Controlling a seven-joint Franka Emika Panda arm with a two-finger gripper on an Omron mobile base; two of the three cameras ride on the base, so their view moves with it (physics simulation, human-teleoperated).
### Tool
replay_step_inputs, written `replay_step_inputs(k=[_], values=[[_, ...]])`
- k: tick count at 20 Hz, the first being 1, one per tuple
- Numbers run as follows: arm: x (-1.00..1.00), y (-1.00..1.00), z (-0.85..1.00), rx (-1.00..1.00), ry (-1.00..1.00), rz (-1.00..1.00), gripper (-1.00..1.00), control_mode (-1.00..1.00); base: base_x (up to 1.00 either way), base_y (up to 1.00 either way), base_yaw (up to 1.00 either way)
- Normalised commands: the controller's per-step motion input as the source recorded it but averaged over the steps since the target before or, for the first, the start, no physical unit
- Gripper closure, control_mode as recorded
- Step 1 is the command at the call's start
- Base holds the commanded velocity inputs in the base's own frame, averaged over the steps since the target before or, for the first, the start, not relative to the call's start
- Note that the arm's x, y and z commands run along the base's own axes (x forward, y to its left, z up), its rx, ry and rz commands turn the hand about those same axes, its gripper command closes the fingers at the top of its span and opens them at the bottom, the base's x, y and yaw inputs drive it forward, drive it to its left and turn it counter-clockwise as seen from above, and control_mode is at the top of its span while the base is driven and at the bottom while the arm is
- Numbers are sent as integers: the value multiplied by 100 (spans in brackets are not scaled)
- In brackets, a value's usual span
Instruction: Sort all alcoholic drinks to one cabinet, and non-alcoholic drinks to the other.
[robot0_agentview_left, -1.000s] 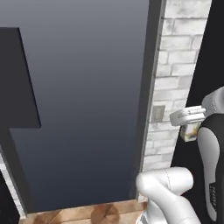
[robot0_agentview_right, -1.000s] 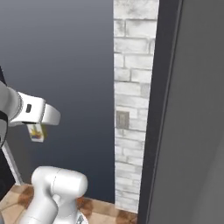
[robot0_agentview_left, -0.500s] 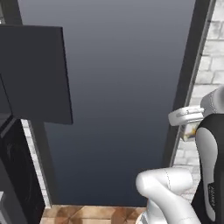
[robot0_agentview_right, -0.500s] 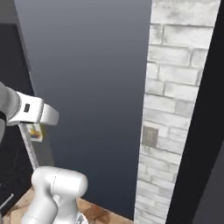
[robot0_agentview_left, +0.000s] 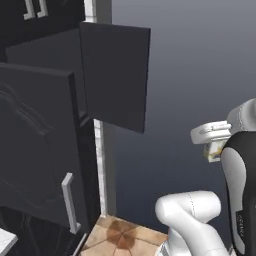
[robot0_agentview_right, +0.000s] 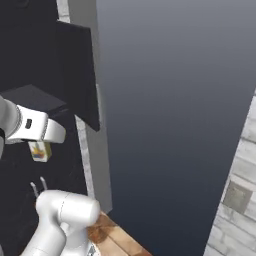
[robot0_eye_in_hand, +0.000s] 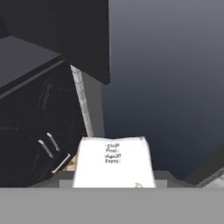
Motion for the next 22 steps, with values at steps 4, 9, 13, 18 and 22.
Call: replay_step_inputs(k=[4,9,13,18,22], values=[[0,0,0,0,0,0,100,100,32,14,48],[0,0,0,0,0,0,100,100,54,0,49],[0,0,0,0,0,0,100,100,56,0,48],[0,0,0,0,0,0,100,100,60,0,48],[0,0,0,0,0,0,100,100,54,-27,49]])
